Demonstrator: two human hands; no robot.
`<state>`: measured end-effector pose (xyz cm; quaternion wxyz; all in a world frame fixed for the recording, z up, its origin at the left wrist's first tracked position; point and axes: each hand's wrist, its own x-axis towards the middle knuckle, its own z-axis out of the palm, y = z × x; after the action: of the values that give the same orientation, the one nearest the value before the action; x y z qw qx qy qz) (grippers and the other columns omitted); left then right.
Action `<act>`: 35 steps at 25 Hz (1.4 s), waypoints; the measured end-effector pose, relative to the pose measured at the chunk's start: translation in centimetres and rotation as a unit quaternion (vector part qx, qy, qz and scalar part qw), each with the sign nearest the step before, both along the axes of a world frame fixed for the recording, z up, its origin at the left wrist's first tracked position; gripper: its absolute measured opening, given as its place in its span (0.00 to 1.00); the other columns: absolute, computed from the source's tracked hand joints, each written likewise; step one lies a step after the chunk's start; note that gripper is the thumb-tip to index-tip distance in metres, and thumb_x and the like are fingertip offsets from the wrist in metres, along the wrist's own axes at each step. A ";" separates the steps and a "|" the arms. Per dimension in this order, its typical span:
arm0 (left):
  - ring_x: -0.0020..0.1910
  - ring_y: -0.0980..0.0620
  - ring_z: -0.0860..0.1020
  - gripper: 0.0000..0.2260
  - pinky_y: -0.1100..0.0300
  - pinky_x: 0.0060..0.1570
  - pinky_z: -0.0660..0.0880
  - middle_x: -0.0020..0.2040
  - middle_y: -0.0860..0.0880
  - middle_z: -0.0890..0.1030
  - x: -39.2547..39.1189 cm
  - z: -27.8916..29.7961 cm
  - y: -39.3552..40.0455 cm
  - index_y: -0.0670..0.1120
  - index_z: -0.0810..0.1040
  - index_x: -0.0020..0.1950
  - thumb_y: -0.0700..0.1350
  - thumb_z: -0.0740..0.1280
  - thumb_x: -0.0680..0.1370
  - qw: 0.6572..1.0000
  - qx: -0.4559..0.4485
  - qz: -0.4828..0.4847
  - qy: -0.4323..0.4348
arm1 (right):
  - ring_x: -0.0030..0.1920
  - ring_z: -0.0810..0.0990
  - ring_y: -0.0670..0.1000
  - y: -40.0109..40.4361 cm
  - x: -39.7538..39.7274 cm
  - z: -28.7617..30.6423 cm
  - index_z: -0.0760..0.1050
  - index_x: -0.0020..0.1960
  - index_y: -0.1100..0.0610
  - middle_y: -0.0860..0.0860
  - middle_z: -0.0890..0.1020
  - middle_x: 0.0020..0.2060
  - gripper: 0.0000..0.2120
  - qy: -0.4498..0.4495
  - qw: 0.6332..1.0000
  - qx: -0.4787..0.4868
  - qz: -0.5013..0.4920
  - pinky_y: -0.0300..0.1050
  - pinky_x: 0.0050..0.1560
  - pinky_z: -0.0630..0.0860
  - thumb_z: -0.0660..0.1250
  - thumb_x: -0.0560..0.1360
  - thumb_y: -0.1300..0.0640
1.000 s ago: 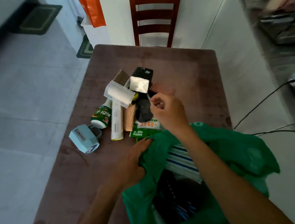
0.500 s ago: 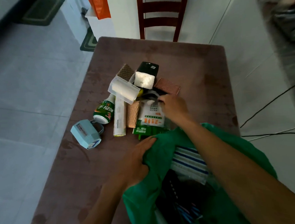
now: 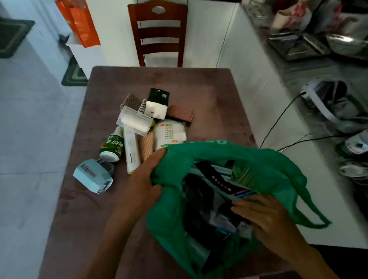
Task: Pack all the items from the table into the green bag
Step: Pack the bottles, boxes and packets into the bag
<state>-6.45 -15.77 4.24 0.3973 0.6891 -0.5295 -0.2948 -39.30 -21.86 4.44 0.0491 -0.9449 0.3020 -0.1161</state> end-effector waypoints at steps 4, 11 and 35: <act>0.68 0.59 0.69 0.35 0.64 0.67 0.67 0.66 0.65 0.72 0.9 0.0 2.4 0.56 0.76 0.62 0.30 0.60 0.59 0.997 -0.063 -0.038 0.032 | 0.50 0.73 0.58 -0.9 0.5 -2.7 0.84 0.54 0.58 0.55 0.85 0.52 0.36 0.055 0.989 -0.029 -0.136 0.51 0.46 0.75 0.74 0.49 0.80; 0.74 0.53 0.60 0.26 0.50 0.71 0.61 0.74 0.64 0.57 0.1 -4.9 8.9 0.68 0.70 0.65 0.73 0.59 0.69 0.984 0.044 -0.155 -0.077 | 0.67 0.71 0.61 -1.5 3.4 3.8 0.76 0.65 0.55 0.55 0.75 0.67 0.23 0.033 0.998 -0.046 -0.014 0.58 0.62 0.70 0.62 0.70 0.61; 0.62 0.39 0.73 0.48 0.46 0.56 0.73 0.67 0.44 0.69 -10.8 -4.5 7.3 0.50 0.55 0.74 0.66 0.73 0.61 0.915 0.319 0.245 -0.034 | 0.59 0.80 0.60 -6.0 0.8 4.8 0.74 0.66 0.54 0.56 0.82 0.58 0.23 -0.497 0.590 0.561 -0.299 0.51 0.55 0.78 0.69 0.71 0.64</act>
<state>-17.28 -8.47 -0.21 0.1974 0.8970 -0.2352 -0.3180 -38.52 -27.86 9.21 0.6747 -0.3823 0.5014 -0.3837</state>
